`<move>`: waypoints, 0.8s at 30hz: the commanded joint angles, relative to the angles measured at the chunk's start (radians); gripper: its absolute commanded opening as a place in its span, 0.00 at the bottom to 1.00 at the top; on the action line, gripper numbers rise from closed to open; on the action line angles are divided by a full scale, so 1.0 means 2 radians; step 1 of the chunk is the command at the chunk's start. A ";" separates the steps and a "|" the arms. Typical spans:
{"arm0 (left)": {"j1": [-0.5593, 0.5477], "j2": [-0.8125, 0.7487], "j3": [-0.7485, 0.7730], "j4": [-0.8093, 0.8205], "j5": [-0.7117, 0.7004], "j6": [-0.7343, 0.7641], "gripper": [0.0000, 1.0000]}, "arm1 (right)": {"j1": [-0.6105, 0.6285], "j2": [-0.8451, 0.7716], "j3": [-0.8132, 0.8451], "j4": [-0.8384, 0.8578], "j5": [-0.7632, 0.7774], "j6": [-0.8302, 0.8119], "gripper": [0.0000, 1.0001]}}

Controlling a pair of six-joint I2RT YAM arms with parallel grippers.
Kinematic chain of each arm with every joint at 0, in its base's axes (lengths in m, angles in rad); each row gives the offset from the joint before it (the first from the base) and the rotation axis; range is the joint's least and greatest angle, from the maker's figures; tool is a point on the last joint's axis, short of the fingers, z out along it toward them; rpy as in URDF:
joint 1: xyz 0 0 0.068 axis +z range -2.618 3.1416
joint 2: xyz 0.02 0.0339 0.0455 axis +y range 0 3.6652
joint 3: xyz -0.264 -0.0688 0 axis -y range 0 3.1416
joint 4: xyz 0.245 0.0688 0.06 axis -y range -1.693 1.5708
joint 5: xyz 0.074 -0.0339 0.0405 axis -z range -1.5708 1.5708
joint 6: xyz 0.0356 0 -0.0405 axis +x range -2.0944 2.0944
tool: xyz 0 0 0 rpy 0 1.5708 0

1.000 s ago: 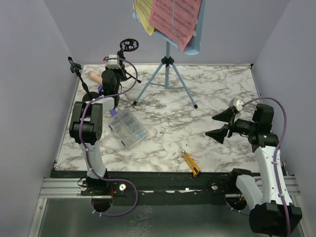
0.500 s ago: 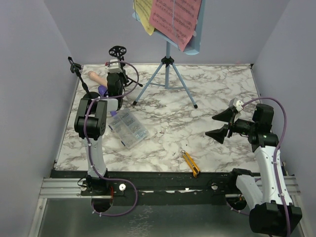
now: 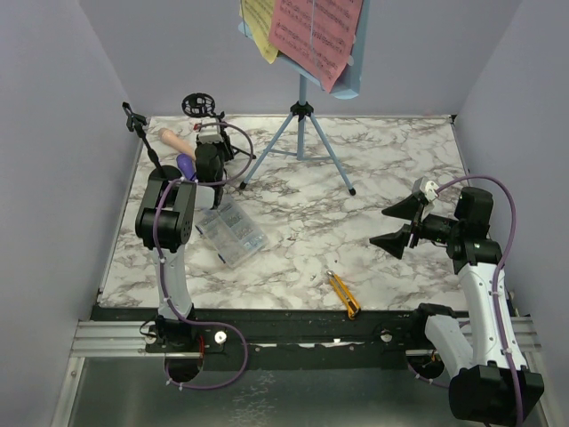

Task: Pack up the instrument practice props
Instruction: Place the microphone stand at the center of the board, then pick up the microphone stand at the center of the board.

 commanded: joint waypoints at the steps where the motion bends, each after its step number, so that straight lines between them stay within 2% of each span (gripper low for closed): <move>1: 0.000 -0.016 -0.025 0.035 0.013 0.002 0.53 | -0.003 -0.001 -0.003 -0.009 -0.006 -0.010 0.99; 3: 0.000 -0.026 -0.034 0.037 0.017 0.000 0.69 | -0.003 0.000 -0.003 -0.009 -0.007 -0.010 0.99; 5: 0.000 -0.042 -0.044 0.037 0.025 -0.003 0.80 | -0.003 -0.002 -0.002 -0.010 -0.006 -0.011 0.99; 10: 0.001 -0.100 -0.077 0.013 0.034 -0.014 0.99 | -0.003 -0.003 -0.003 -0.012 -0.006 -0.012 0.99; 15: 0.010 -0.170 -0.098 -0.081 0.080 -0.057 0.99 | -0.003 -0.007 -0.003 -0.015 -0.007 -0.015 0.99; 19: 0.018 -0.220 -0.093 -0.179 0.153 -0.092 0.99 | -0.003 -0.009 -0.004 -0.015 -0.006 -0.016 0.99; 24: 0.027 -0.270 -0.068 -0.320 0.207 -0.092 0.99 | -0.003 -0.013 -0.004 -0.016 -0.003 -0.017 0.99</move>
